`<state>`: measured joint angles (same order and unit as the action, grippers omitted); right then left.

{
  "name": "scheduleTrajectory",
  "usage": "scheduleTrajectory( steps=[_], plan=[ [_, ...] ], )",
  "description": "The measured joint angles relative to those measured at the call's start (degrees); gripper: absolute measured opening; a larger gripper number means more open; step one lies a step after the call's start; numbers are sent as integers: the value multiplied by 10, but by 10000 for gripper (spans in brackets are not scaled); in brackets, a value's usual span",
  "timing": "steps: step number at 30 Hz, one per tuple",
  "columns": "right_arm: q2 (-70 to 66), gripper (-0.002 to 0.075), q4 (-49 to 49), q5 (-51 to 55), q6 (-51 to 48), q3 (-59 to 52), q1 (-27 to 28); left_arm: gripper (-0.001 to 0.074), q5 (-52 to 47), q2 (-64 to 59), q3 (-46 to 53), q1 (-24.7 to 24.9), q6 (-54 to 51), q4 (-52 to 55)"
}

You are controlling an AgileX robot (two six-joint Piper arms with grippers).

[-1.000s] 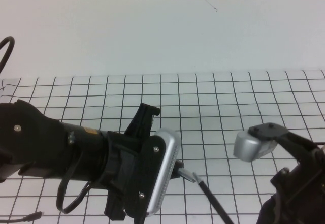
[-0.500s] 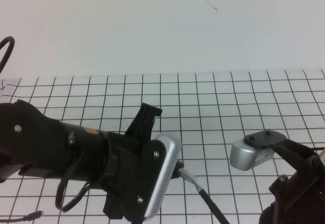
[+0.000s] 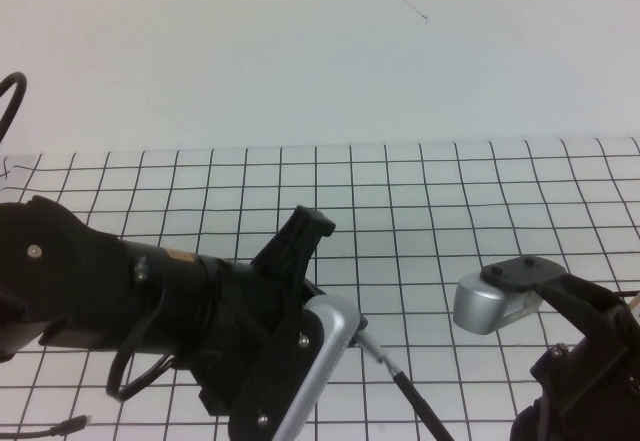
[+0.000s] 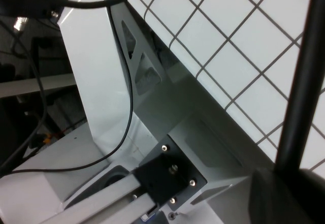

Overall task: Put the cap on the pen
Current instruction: Put the cap on the pen

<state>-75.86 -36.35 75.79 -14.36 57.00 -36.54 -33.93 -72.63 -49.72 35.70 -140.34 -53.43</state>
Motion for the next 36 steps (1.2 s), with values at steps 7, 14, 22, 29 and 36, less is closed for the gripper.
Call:
scheduleTrajectory(
  steps=[7, 14, 22, 29, 36],
  plan=[
    [0, -3, 7, -1, 2, -12, 0, 47, 29, 0, 0, 0, -5, -9],
    [0, -3, 8, -1, 2, -10, 0, 47, 0, 0, 0, 0, -28, -10],
    [0, -3, 8, -1, 2, -10, 0, 47, -8, 0, 0, 0, -33, -10],
    [0, -3, -1, -1, 2, -10, 0, 47, -8, 0, 0, 0, -33, -10],
    [-2, -3, -8, -1, -1, -10, 0, 47, -4, 0, 0, 0, -34, -12]
  ],
)
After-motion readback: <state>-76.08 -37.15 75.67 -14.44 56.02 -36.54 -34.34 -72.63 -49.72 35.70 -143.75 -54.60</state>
